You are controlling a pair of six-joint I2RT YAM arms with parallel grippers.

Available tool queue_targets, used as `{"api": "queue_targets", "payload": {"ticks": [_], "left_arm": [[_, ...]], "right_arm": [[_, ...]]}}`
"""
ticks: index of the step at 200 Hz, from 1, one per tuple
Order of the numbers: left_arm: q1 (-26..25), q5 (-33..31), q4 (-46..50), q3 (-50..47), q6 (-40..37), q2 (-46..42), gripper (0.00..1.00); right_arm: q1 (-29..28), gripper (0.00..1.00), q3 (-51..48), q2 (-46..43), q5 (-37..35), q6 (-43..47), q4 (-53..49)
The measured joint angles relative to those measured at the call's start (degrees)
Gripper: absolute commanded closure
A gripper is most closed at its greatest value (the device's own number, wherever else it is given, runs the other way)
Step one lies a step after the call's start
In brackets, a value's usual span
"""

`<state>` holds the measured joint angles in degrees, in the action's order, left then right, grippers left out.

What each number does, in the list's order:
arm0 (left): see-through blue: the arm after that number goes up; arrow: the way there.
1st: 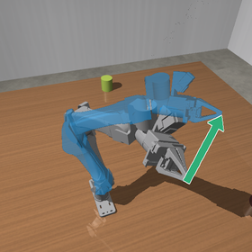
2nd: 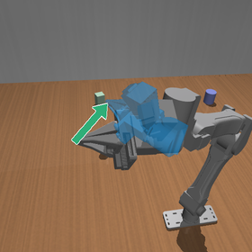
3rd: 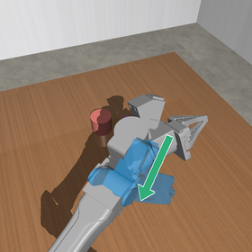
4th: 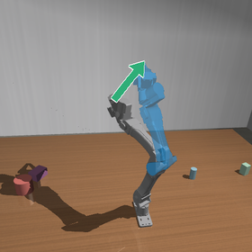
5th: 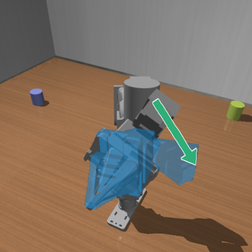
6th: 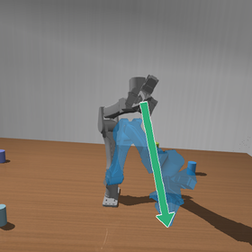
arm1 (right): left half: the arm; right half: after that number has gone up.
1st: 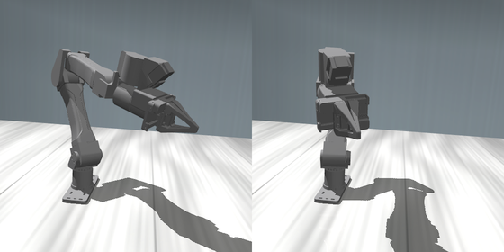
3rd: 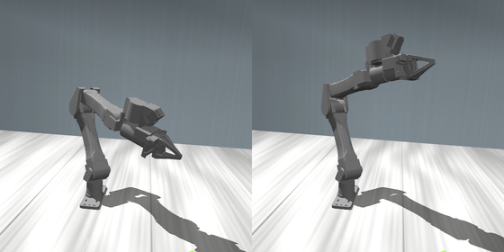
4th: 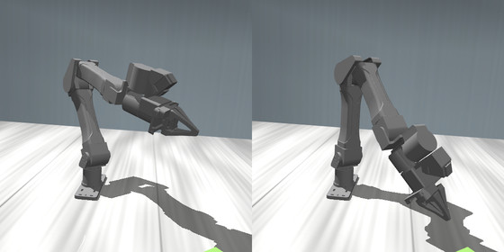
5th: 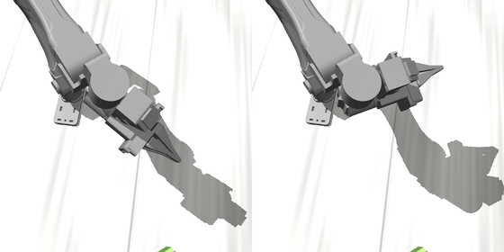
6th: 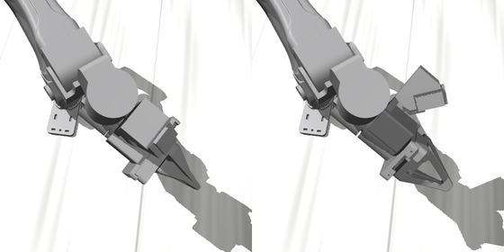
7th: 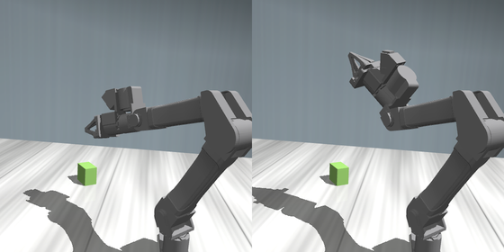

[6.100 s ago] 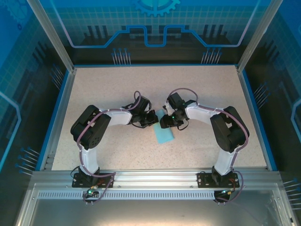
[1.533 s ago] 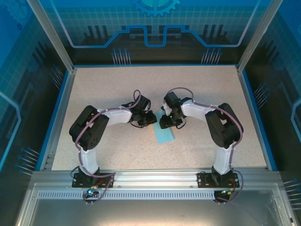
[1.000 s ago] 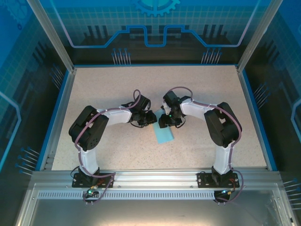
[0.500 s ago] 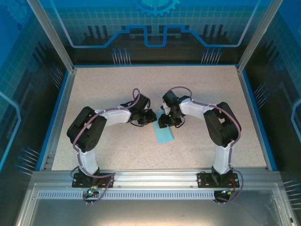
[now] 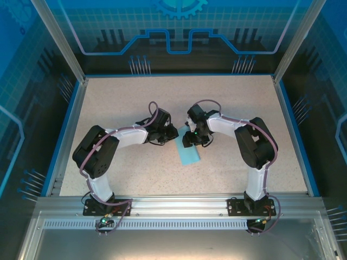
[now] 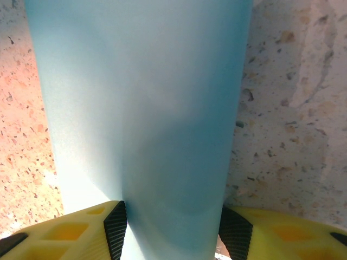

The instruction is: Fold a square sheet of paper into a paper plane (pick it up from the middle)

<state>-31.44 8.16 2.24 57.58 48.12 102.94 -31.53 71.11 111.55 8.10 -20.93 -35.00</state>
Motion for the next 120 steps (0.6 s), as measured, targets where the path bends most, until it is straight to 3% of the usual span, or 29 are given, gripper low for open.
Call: {"api": "queue_targets", "payload": {"ticks": [120], "left_arm": [[0.2, 4.7, -2.1, 1.2, 0.0, 3.3, 0.90]], "right_arm": [[-0.1, 0.45, 0.6, 0.6, -0.2, 0.0, -0.6]]}}
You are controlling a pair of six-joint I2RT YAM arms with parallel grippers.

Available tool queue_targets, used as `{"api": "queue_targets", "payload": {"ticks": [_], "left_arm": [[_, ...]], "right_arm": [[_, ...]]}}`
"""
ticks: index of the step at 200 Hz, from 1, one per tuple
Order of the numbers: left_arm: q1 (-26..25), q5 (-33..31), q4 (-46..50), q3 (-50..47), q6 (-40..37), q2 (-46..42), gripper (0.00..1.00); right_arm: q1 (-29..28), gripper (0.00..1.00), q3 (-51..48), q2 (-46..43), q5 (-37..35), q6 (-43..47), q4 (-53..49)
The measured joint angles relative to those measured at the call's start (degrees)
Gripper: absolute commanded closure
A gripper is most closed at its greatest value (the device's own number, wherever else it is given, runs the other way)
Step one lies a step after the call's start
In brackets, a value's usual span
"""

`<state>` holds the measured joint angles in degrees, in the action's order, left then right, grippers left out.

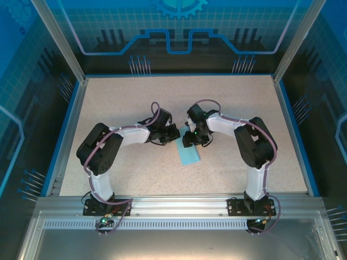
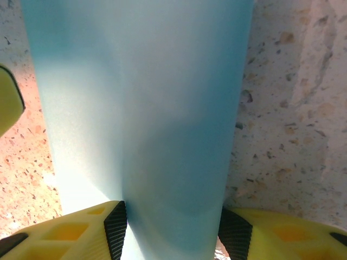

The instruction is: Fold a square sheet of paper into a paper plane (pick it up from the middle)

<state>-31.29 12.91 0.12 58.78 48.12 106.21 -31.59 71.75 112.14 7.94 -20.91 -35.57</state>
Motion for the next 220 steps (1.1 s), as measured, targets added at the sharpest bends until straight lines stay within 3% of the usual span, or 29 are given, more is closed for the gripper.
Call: {"api": "queue_targets", "payload": {"ticks": [130, 220], "left_arm": [[-0.3, -0.1, 4.3, 1.9, 0.0, 3.3, 0.92], [-0.3, -0.2, 4.3, 1.9, 0.0, 3.4, 0.92]], "right_arm": [[0.0, 0.44, 0.0, -0.1, 0.1, 0.0, 0.0], [0.1, 0.42, -4.1, -6.8, 3.2, -0.1, 4.5]]}}
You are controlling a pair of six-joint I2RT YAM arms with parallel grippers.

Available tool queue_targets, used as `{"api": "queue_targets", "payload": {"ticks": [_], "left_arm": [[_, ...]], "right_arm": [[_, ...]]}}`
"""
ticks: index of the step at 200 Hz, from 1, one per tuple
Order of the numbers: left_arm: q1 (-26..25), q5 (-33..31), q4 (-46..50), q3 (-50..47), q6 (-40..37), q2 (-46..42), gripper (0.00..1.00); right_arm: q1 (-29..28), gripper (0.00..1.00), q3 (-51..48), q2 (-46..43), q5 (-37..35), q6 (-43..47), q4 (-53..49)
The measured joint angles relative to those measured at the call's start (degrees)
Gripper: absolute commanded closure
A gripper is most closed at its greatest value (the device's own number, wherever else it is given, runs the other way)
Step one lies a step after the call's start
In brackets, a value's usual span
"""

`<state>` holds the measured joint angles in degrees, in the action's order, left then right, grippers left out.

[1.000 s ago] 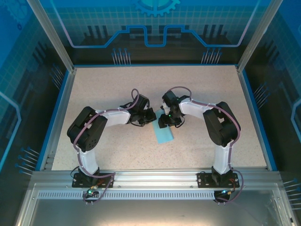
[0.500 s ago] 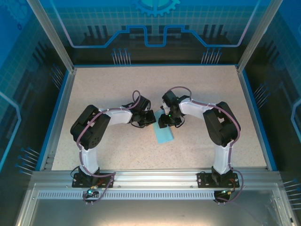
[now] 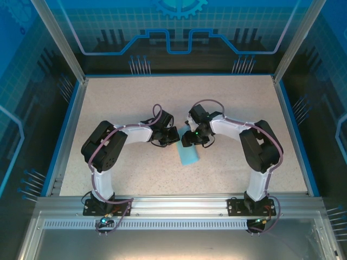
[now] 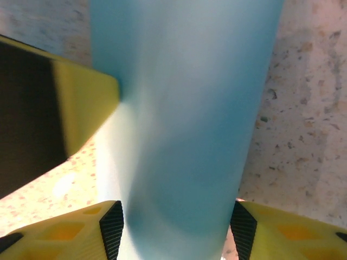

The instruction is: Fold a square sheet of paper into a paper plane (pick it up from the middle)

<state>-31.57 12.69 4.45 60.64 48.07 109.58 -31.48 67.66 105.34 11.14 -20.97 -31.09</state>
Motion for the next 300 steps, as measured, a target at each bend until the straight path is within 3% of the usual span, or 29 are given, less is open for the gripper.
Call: {"api": "queue_targets", "payload": {"ticks": [40, 97, 179, 253, 300], "left_arm": [[0.0, 0.0, 0.0, 0.0, 0.0, 0.0, 0.93], [0.0, 0.0, 0.0, 0.0, -0.2, 0.1, 0.93], [0.0, 0.0, 0.0, 0.1, -0.5, 0.2, 0.93], [0.0, 0.0, 0.0, 0.1, -0.6, 0.3, 0.93], [-0.1, 0.0, -0.1, 0.1, -0.6, 0.3, 0.93]], "right_arm": [[0.0, 0.50, -0.8, -5.2, 3.1, 0.0, 2.6], [0.0, 0.68, -3.9, -4.3, 8.0, -1.2, 5.4], [3.3, 0.70, -9.6, -0.6, 11.1, -2.0, 9.8], [4.9, 0.71, -13.3, -3.2, 15.1, -2.2, 12.5], [5.6, 0.81, -19.2, -5.5, 16.0, -3.4, 14.9]]}}
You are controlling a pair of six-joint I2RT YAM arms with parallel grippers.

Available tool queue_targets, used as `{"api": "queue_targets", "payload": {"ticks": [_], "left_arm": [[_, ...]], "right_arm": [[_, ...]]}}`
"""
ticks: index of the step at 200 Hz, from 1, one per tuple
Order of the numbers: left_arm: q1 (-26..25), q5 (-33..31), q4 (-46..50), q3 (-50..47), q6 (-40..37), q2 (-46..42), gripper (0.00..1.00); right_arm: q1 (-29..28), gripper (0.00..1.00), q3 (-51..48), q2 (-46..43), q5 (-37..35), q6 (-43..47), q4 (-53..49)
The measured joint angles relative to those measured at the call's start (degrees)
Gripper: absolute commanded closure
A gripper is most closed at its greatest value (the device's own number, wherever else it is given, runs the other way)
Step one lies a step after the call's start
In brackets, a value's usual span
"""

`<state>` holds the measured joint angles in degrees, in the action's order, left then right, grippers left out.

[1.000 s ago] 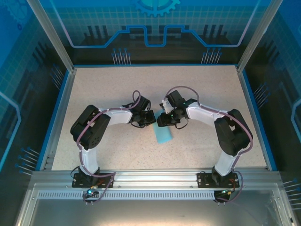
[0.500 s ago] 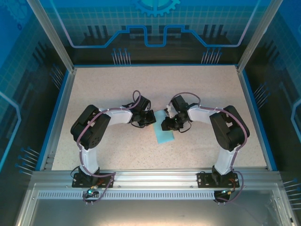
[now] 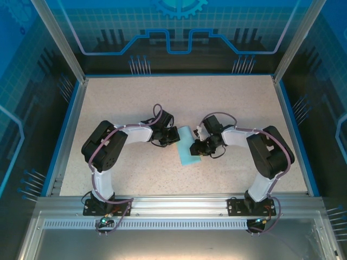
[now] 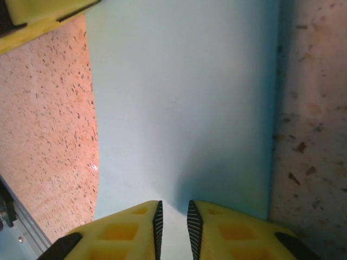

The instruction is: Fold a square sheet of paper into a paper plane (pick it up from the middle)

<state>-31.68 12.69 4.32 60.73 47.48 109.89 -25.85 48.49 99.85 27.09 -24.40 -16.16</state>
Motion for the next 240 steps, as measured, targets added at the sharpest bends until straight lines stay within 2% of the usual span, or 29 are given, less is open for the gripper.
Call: {"api": "queue_targets", "payload": {"ticks": [14, 74, 99, 161, 198, 240], "left_arm": [[0.0, 0.0, -0.1, 0.0, 0.0, 0.0, 0.93], [-0.1, 0.0, 0.1, 0.3, 0.0, 0.1, 0.93], [-0.1, 0.0, 0.1, 0.3, 0.0, 0.1, 0.93], [-0.1, 0.0, 0.1, 0.3, 0.0, 0.2, 0.93], [-0.1, 0.0, 0.2, 0.5, 0.0, 0.2, 0.93], [-0.1, 0.0, 0.8, 1.0, -0.9, 0.5, 0.93]], "right_arm": [[0.5, 0.85, -0.7, -0.2, 0.1, -0.2, 0.9], [1.2, 0.88, -3.9, -6.7, -0.4, -1.1, -0.3], [1.2, 0.91, -5.0, -6.2, -1.2, -1.1, -0.3], [1.5, 0.90, -5.7, -7.7, -1.4, -1.6, -1.6], [1.5, 0.89, 1.0, -7.3, -1.4, -1.7, -2.4], [1.5, 0.89, 12.3, 2.6, -1.4, -2.0, 0.7]]}}
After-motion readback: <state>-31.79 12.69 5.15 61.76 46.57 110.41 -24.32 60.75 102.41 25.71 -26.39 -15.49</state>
